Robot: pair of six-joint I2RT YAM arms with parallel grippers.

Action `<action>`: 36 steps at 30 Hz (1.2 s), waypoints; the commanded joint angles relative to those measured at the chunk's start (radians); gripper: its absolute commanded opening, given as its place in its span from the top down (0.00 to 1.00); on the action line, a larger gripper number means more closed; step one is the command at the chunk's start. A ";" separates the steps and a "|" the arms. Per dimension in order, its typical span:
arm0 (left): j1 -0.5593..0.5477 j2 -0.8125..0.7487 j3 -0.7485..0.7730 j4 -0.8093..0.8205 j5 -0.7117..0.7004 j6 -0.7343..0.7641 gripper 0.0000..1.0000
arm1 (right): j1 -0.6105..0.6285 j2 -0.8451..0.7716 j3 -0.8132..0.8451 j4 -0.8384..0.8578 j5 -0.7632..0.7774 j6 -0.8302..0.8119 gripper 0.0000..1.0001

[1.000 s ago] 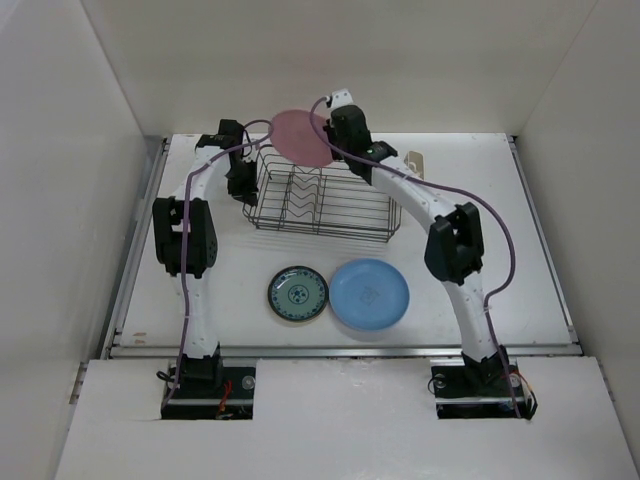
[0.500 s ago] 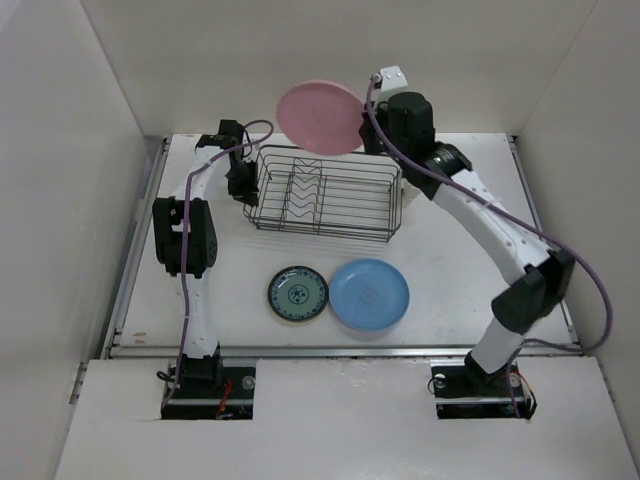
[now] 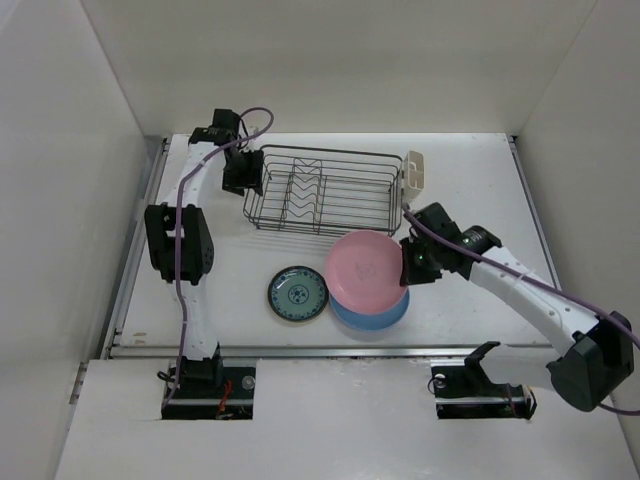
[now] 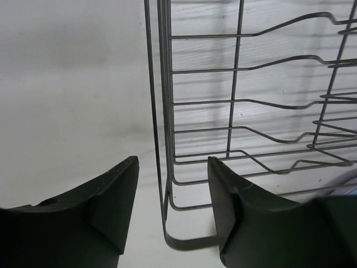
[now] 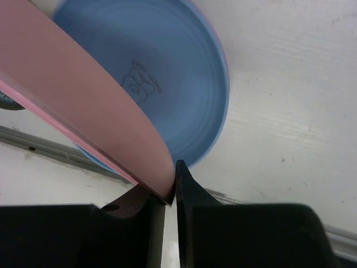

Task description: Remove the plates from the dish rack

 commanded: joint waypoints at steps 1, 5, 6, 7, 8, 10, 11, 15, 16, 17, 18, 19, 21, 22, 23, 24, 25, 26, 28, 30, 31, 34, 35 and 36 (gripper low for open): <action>0.005 -0.114 0.045 -0.022 -0.017 0.038 0.50 | 0.001 -0.037 0.001 0.047 0.000 0.119 0.86; 0.005 -0.162 0.045 -0.022 -0.035 0.038 0.46 | 0.001 0.052 0.000 0.047 0.061 0.119 0.82; 0.005 -0.183 0.036 -0.034 -0.035 0.038 0.46 | 0.001 0.067 0.009 0.047 0.072 0.119 0.70; 0.005 -0.194 0.036 -0.034 -0.035 0.052 0.46 | 0.001 0.099 0.009 0.035 0.072 0.119 0.64; 0.005 -0.205 0.036 -0.048 -0.035 0.052 0.42 | 0.001 0.115 0.009 0.023 0.072 0.119 0.57; 0.005 -0.240 0.027 -0.063 -0.035 0.070 0.42 | 0.001 0.137 0.021 -0.019 0.093 0.119 0.41; 0.005 -0.252 0.027 -0.063 -0.035 0.070 0.41 | 0.001 0.137 0.021 -0.034 0.093 0.119 0.36; 0.015 -0.320 -0.010 -0.063 -0.056 0.079 0.37 | 0.001 0.089 0.053 -0.096 0.155 0.119 0.21; 0.015 -0.332 -0.019 -0.063 -0.069 0.079 0.37 | 0.001 0.071 0.069 -0.096 0.155 0.119 0.20; 0.015 -0.353 -0.019 -0.063 -0.069 0.079 0.35 | 0.001 0.031 0.069 -0.096 0.165 0.110 0.20; 0.024 -0.363 -0.019 -0.063 -0.069 0.079 0.35 | 0.001 0.014 0.082 -0.096 0.166 0.110 0.20; 0.024 -0.372 -0.019 -0.063 -0.079 0.079 0.33 | 0.001 0.000 0.092 -0.096 0.181 0.110 0.20; 0.033 -0.386 -0.019 -0.063 -0.092 0.070 0.31 | 0.001 -0.036 0.130 -0.096 0.190 0.110 0.20; 0.045 -0.399 -0.019 -0.063 -0.107 0.061 0.29 | 0.001 -0.053 0.150 -0.096 0.202 0.110 0.19; 0.045 -0.399 -0.010 -0.063 -0.107 0.061 0.29 | 0.001 -0.075 0.194 -0.096 0.259 0.110 0.19; 0.070 -0.424 -0.010 -0.063 -0.125 0.046 0.27 | 0.001 -0.124 0.222 -0.096 0.320 0.130 0.19; 0.080 -0.435 -0.010 -0.063 -0.167 0.018 0.27 | 0.001 -0.150 0.253 -0.114 0.402 0.176 0.16; 0.093 -0.447 -0.010 -0.063 -0.199 0.001 0.24 | 0.001 -0.179 0.282 -0.144 0.502 0.202 0.15; 0.126 -0.488 -0.010 -0.053 -0.285 -0.039 0.16 | 0.001 -0.271 0.354 -0.169 0.815 0.250 0.12; 0.149 -0.524 -0.042 -0.028 -0.418 -0.069 0.08 | 0.001 -0.339 0.388 -0.156 1.017 0.259 0.10; 0.168 -0.565 -0.055 -0.019 -0.453 -0.070 0.00 | 0.001 -0.404 0.388 -0.140 1.058 0.242 0.09; 0.182 -0.657 -0.140 0.038 -0.581 -0.045 0.00 | 0.001 -0.510 0.377 -0.060 1.145 0.124 0.05; 0.191 -0.678 -0.163 0.051 -0.608 -0.045 0.00 | 0.001 -0.529 0.377 -0.051 1.146 0.103 0.01; 0.191 -0.700 -0.188 0.073 -0.642 -0.036 0.00 | 0.001 -0.544 0.377 -0.051 1.156 0.068 0.00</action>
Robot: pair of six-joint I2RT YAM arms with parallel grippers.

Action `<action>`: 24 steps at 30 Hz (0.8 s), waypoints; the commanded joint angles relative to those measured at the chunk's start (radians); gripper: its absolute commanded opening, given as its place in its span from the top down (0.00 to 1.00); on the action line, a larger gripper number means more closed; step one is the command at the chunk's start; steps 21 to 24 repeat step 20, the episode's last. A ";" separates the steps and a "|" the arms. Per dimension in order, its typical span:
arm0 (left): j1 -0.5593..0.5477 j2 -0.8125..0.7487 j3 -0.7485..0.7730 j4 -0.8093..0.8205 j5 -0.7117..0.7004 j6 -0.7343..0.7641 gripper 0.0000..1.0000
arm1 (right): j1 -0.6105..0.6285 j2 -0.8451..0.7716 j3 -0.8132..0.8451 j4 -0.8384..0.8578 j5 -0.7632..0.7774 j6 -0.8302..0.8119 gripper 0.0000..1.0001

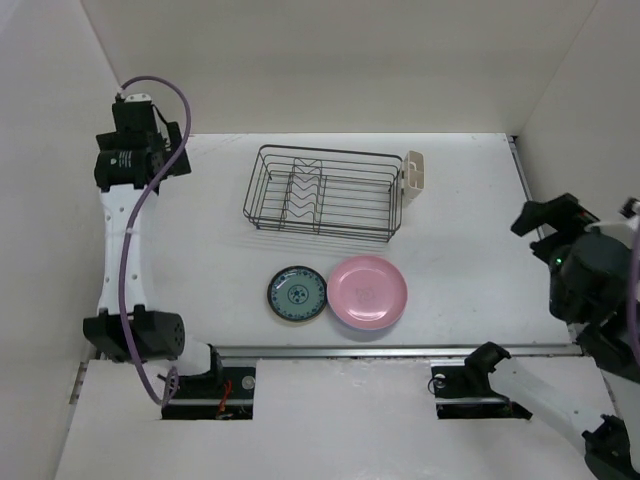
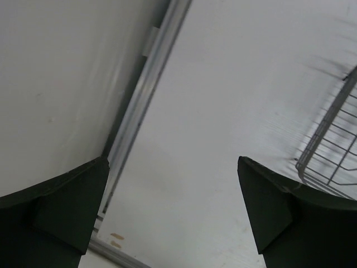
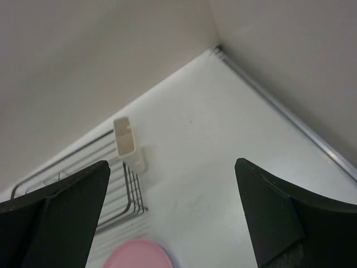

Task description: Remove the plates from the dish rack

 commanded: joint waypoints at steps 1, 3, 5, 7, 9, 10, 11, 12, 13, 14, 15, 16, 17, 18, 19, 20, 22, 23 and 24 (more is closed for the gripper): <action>0.001 -0.113 -0.089 0.070 -0.168 -0.005 0.00 | 0.001 -0.032 -0.013 0.039 0.178 -0.088 0.00; 0.001 -0.140 -0.103 0.070 -0.156 0.010 0.00 | 0.001 -0.060 -0.025 0.039 0.187 -0.088 0.00; 0.001 -0.150 -0.116 0.050 -0.145 0.010 0.00 | 0.001 -0.069 -0.047 0.039 0.187 -0.088 0.00; 0.001 -0.150 -0.125 0.039 -0.136 0.010 0.00 | 0.001 -0.069 -0.056 0.039 0.201 -0.088 0.00; 0.001 -0.150 -0.134 0.039 -0.136 0.000 0.00 | 0.001 -0.060 -0.056 0.039 0.212 -0.088 0.00; 0.001 -0.150 -0.134 0.029 -0.127 0.000 0.00 | 0.001 -0.060 -0.056 0.039 0.212 -0.088 0.00; 0.001 -0.150 -0.134 0.029 -0.114 0.000 0.00 | 0.001 -0.049 -0.056 0.039 0.221 -0.079 0.00; 0.001 -0.150 -0.134 0.019 -0.114 0.000 0.00 | 0.001 -0.049 -0.056 0.039 0.221 -0.079 0.00; 0.001 -0.159 -0.134 0.019 -0.101 0.000 0.00 | 0.001 -0.049 -0.056 0.039 0.221 -0.079 0.00; 0.001 -0.160 -0.134 0.019 -0.087 0.000 0.00 | 0.001 -0.049 -0.056 0.039 0.221 -0.079 0.00; 0.001 -0.160 -0.143 0.019 -0.087 0.000 0.00 | 0.001 -0.049 -0.056 0.039 0.221 -0.079 0.00; 0.001 -0.160 -0.143 0.019 -0.087 0.000 0.00 | 0.001 -0.049 -0.056 0.039 0.221 -0.079 0.00; 0.001 -0.169 -0.143 0.019 -0.076 0.000 0.00 | 0.001 -0.049 -0.065 0.039 0.221 -0.079 0.00; 0.001 -0.169 -0.143 0.019 -0.076 0.000 0.00 | 0.001 -0.049 -0.065 0.039 0.221 -0.079 0.00; 0.001 -0.169 -0.143 0.019 -0.076 0.000 0.00 | 0.001 -0.049 -0.079 0.039 0.221 -0.079 0.00; 0.001 -0.169 -0.143 0.019 -0.076 0.000 0.00 | 0.001 -0.049 -0.079 0.039 0.210 -0.079 0.00; 0.001 -0.169 -0.143 0.019 -0.076 0.000 0.00 | 0.001 -0.049 -0.079 0.039 0.210 -0.079 0.00; 0.001 -0.169 -0.143 0.019 -0.076 0.000 0.00 | 0.001 -0.049 -0.079 0.039 0.210 -0.079 0.00; 0.001 -0.169 -0.143 0.019 -0.076 0.000 0.00 | 0.001 -0.049 -0.079 0.039 0.210 -0.079 0.00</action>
